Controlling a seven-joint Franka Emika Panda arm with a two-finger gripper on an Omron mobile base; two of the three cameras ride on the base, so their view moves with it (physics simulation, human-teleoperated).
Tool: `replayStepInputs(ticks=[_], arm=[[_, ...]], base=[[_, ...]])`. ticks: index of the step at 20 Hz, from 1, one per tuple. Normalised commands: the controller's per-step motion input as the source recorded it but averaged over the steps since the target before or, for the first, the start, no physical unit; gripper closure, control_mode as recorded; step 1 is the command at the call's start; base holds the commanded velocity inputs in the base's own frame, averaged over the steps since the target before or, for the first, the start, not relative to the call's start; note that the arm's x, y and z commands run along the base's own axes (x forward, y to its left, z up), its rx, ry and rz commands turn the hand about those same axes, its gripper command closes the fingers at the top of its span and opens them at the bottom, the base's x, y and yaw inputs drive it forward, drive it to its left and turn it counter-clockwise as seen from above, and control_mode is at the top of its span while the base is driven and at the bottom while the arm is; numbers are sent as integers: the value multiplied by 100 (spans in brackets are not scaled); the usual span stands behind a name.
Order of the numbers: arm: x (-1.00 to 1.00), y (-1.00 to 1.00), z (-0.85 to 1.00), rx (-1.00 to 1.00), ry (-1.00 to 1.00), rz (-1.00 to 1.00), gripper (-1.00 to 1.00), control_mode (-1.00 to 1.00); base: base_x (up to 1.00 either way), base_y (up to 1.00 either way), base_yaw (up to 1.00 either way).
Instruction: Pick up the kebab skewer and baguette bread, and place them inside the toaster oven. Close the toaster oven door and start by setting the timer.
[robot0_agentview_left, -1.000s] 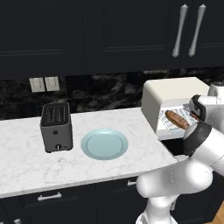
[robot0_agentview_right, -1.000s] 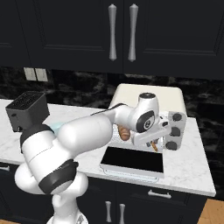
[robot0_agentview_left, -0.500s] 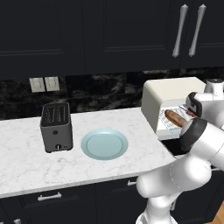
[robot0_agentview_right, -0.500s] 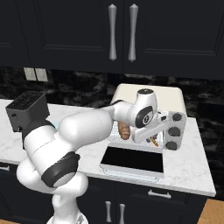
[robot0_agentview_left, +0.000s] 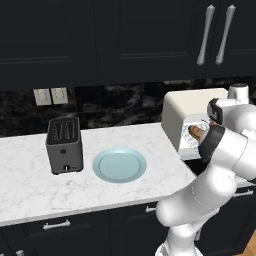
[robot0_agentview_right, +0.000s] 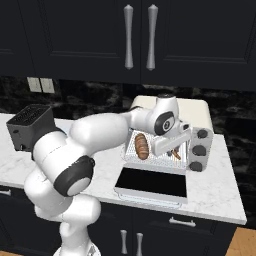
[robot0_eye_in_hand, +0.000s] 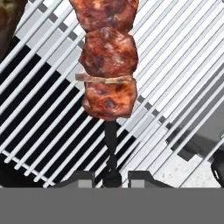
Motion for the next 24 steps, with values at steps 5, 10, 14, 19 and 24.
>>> replayStepInputs(ticks=[5,10,14,19,24], arm=[[18,6,-3,0,8,6,100,-100],[14,5,-6,0,9,4,-100,-100],[13,5,-4,0,6,2,-100,-100],[9,1,0,3,2,1,-100,-100],[-13,0,37,4,0,0,-100,-100]], base=[[0,0,0],[0,0,0],[0,0,0],[0,0,0],[0,0,0]])
